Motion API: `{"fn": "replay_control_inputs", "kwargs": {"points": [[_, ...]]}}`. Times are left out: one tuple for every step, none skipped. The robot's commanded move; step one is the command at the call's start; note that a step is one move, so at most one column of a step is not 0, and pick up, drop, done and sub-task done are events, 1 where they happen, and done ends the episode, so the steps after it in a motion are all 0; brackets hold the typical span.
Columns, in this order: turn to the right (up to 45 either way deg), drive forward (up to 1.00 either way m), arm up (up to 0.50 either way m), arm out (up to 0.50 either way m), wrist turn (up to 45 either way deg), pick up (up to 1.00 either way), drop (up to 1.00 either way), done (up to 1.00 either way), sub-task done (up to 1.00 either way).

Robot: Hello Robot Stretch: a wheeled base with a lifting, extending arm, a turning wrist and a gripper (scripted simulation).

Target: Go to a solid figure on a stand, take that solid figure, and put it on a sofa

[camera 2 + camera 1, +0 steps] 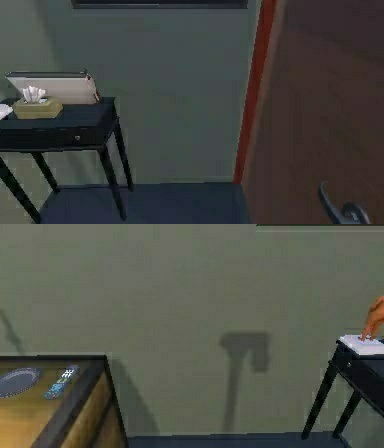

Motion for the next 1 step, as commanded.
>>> {"fn": "replay_control_inputs", "kwargs": {"points": [[45.0, 0.0, 0.0, 0.0, 0.0, 0.0, 0.0, 0.0, 0.0]]}}
